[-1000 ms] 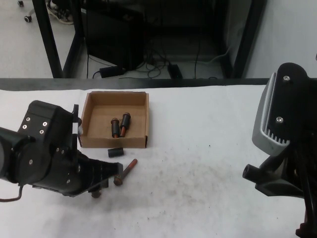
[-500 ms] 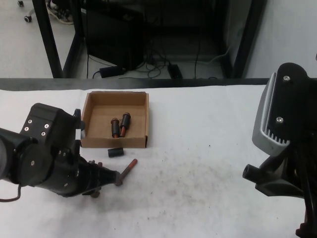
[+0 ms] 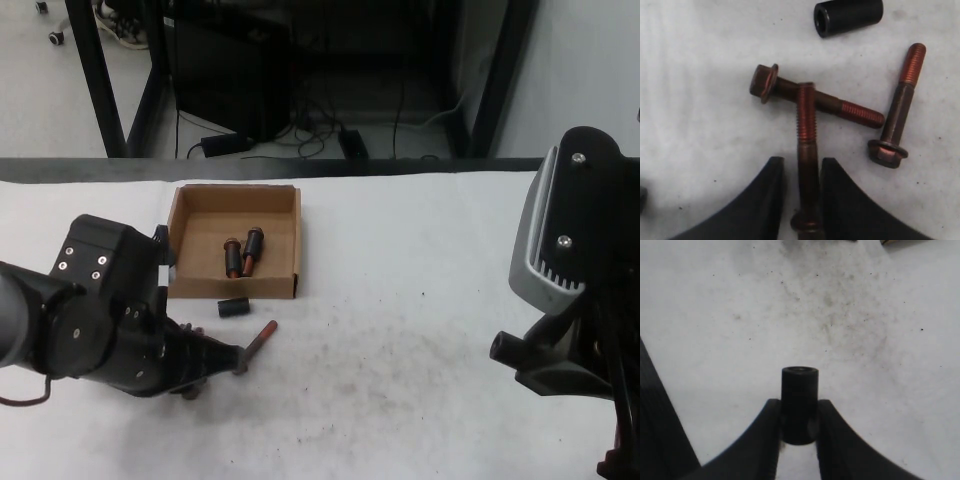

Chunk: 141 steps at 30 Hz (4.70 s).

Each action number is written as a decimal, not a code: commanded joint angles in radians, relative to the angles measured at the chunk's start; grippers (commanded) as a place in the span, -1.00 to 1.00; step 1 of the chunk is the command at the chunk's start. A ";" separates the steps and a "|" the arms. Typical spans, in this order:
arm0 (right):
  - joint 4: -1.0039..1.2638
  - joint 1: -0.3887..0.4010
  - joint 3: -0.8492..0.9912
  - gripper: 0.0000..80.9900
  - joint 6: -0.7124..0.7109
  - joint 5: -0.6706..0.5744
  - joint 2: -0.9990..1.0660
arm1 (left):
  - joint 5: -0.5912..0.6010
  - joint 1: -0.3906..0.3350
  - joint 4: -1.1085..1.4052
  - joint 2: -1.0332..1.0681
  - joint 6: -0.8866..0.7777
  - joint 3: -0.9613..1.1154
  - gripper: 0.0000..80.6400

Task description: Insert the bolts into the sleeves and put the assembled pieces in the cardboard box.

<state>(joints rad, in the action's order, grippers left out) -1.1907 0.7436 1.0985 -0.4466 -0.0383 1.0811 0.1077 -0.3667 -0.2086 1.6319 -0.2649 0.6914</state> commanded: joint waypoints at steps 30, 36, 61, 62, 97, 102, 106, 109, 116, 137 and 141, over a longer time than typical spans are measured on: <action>0.038 0.003 -0.001 -1.00 -0.032 -0.004 -0.013 | 0.261 -0.005 -0.141 -0.254 1.847 0.003 -0.98; 0.048 0.003 -0.001 -1.00 -0.032 -0.004 -0.013 | 0.299 -0.009 0.125 -0.252 1.829 0.003 -0.98; 0.063 0.003 -0.001 -1.00 -0.055 -0.004 -0.013 | 0.245 -0.024 -0.521 -0.249 2.399 0.003 -0.98; 0.063 0.003 -0.001 -1.00 -0.055 -0.004 -0.013 | 0.232 -0.024 -0.531 -0.249 2.399 0.003 -0.98; 0.110 0.003 -0.001 -1.00 -0.047 -0.004 -0.013 | 0.235 -0.014 -0.226 -0.249 2.092 0.003 -0.06; 0.104 0.003 -0.001 -1.00 -0.044 -0.004 -0.013 | 0.269 -0.033 -0.220 -0.249 1.373 0.003 -0.06; 0.104 0.003 -0.001 -1.00 -0.024 -0.004 -0.013 | 0.250 -0.076 -0.222 -0.249 0.506 0.003 -0.09; 0.102 0.003 -0.001 -1.00 -0.024 -0.004 -0.013 | 0.223 -0.110 -0.248 -0.249 -0.067 0.003 -0.22; 0.102 0.003 -0.001 -1.00 -0.024 -0.004 -0.013 | 0.068 -0.195 -0.415 -0.249 -0.556 0.003 -0.36; 0.102 0.003 -0.001 -1.00 -0.028 -0.004 -0.013 | -0.187 -0.233 -0.539 -0.249 -0.906 0.003 -0.36; 0.102 0.003 -0.001 -1.00 -0.031 -0.004 -0.013 | -0.196 -0.233 -0.539 -0.249 -0.910 0.003 -0.36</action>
<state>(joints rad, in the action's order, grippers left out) -1.0903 0.7436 1.0985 -0.4776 -0.0362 1.0811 -0.0609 -0.5961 -0.7427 1.3880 -1.1676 0.6891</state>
